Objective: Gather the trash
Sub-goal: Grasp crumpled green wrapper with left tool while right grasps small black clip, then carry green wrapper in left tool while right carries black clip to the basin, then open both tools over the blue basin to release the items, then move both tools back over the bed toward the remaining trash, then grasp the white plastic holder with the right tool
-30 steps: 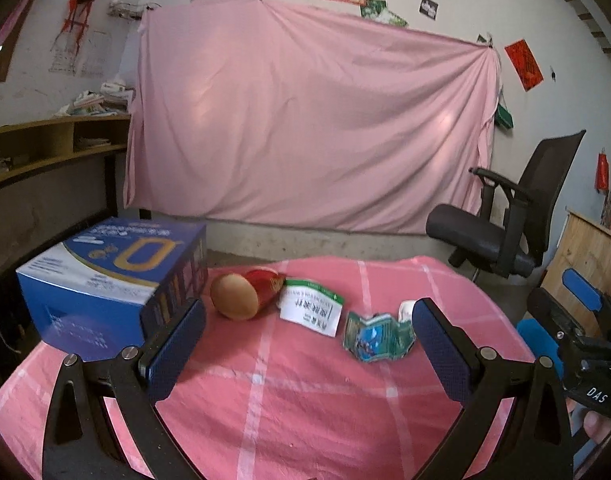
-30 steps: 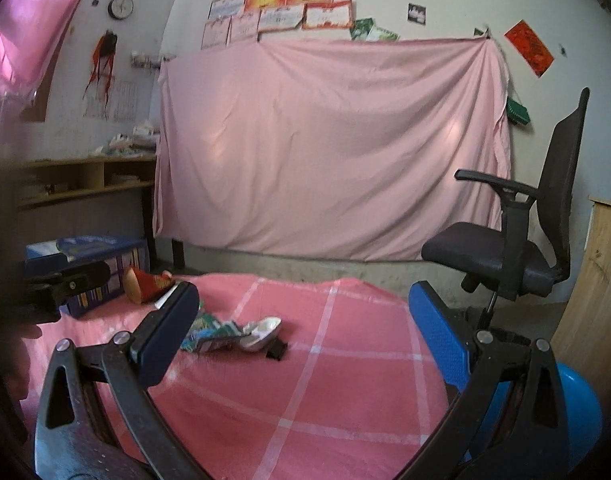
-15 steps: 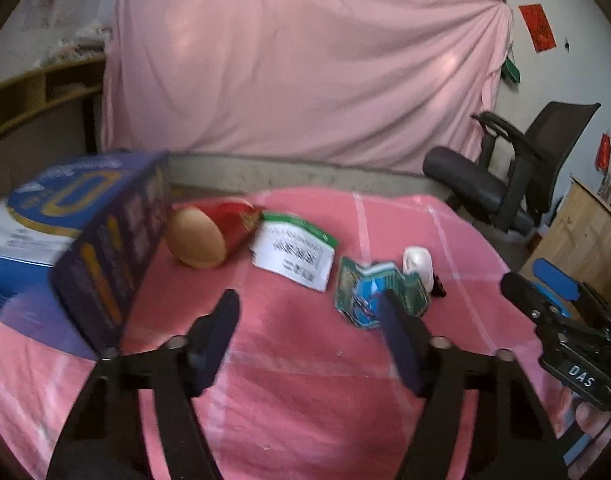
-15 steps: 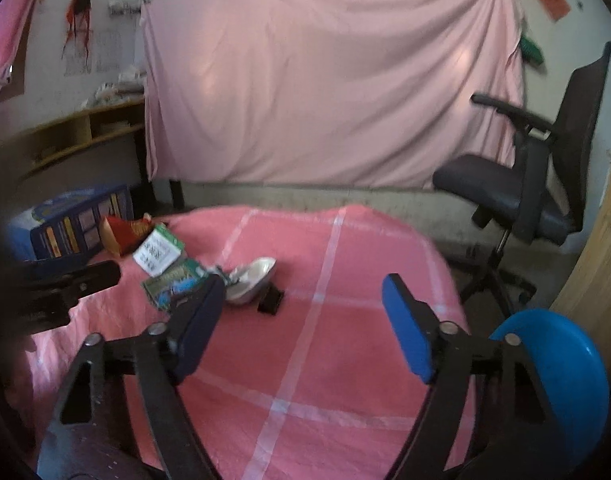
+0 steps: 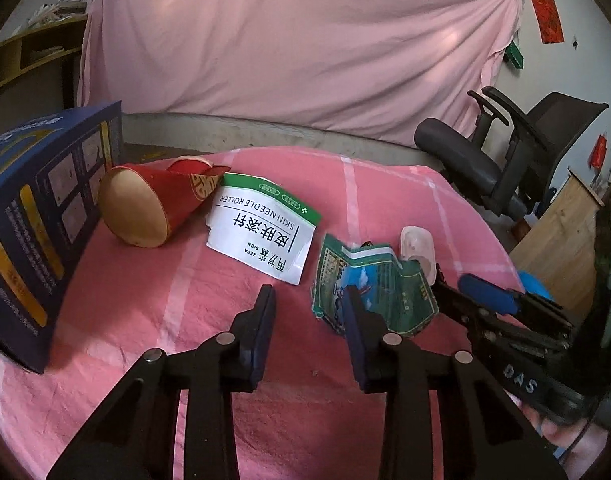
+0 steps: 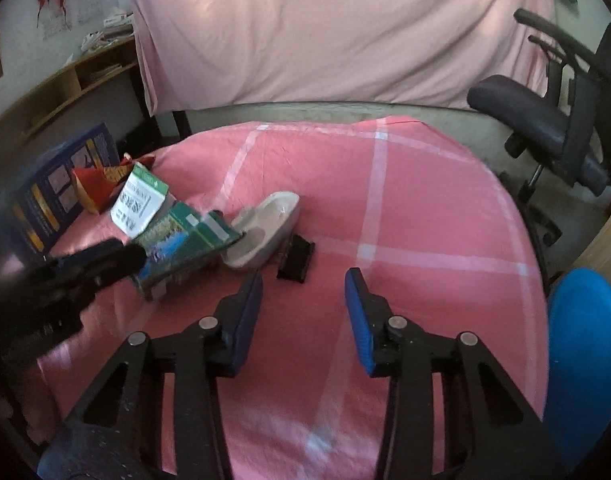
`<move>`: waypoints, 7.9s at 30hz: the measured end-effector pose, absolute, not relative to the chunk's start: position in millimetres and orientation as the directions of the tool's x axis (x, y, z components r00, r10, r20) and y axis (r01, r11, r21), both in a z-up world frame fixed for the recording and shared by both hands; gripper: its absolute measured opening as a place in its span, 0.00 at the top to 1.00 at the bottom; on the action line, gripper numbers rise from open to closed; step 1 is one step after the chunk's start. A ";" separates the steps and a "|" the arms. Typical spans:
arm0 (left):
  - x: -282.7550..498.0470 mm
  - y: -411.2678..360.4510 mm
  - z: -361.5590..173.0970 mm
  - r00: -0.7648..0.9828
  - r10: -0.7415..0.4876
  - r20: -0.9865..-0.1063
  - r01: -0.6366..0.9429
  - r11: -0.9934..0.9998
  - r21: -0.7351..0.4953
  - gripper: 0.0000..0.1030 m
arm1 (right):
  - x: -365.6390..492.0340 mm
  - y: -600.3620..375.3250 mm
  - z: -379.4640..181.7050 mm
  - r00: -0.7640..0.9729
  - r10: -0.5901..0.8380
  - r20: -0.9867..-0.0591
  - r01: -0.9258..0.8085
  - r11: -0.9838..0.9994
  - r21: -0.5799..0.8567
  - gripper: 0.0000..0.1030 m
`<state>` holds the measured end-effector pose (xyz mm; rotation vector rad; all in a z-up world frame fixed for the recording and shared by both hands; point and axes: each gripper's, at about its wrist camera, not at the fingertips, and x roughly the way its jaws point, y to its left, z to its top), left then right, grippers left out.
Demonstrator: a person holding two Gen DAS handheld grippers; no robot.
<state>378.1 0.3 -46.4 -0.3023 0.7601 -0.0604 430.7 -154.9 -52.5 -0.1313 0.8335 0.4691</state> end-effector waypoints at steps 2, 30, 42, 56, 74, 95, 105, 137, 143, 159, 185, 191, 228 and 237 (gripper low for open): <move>379.2 1.8 -47.4 0.721 -0.177 -0.670 -0.048 0.952 -0.303 0.75 | 435.1 -153.8 -54.7 0.565 0.355 -0.745 -0.451 0.889 0.081 0.35; 312.4 -33.3 -11.8 0.834 -0.103 -0.542 -0.010 0.979 -0.202 1.00 | 368.0 -206.4 -17.4 0.703 0.449 -0.551 -0.464 0.877 0.122 0.61; 301.1 -84.5 33.1 0.915 -0.078 -0.397 0.043 0.994 -0.096 1.00 | 328.2 -250.9 23.3 0.854 0.418 -0.309 -0.415 0.906 0.079 0.61; 300.7 -167.7 66.2 0.952 -0.211 -0.223 0.214 0.977 -0.013 1.00 | 293.2 -342.7 57.4 0.966 0.237 -0.104 -0.220 0.964 0.150 0.61; 326.0 -285.5 38.7 0.865 -0.380 -0.329 0.397 0.918 -0.016 1.00 | 293.4 -443.5 45.7 0.979 0.029 -0.199 0.030 0.958 0.285 0.61; 365.8 -333.8 4.0 0.719 -0.466 -0.515 0.480 0.870 -0.116 1.00 | 318.1 -468.5 13.5 0.928 0.017 -0.372 0.118 0.934 0.337 0.60; 377.9 -327.9 -14.4 0.651 -0.465 -0.600 0.459 0.871 -0.177 0.90 | 327.4 -471.8 7.3 0.911 0.028 -0.411 0.123 0.933 0.337 0.54; 356.8 -203.2 43.2 0.849 -0.280 -0.448 0.219 0.958 -0.185 0.80 | 315.4 -391.6 51.7 0.978 0.101 -0.184 -0.049 0.963 0.265 0.26; 339.8 -161.7 55.2 0.904 -0.204 -0.376 0.141 0.972 -0.188 0.63 | 308.7 -368.1 61.5 0.985 0.145 -0.097 -0.118 0.962 0.247 0.12; 289.0 -67.6 60.7 0.978 0.036 -0.206 -0.079 0.976 -0.201 0.05 | 300.0 -295.0 70.2 0.955 0.295 0.021 -0.295 0.948 0.124 0.00; 301.5 -9.2 -16.9 0.921 0.139 -0.363 -0.192 0.974 -0.116 0.04 | 351.4 -192.4 20.1 0.858 0.427 -0.286 -0.452 0.892 -0.026 0.00; 322.0 -7.3 -27.4 0.886 0.087 -0.455 -0.161 0.979 -0.127 0.07 | 374.5 -177.3 -0.6 0.810 0.397 -0.432 -0.458 0.888 -0.042 0.00; 415.0 8.8 -49.9 0.719 -0.017 -0.695 -0.155 0.971 -0.184 0.50 | 449.2 -128.7 -51.5 0.490 0.457 -0.742 -0.549 0.823 0.144 0.42; 418.7 6.9 -52.4 0.722 -0.033 -0.691 -0.153 0.967 -0.205 0.51 | 446.3 -126.5 -51.5 0.477 0.476 -0.739 -0.563 0.811 0.160 0.55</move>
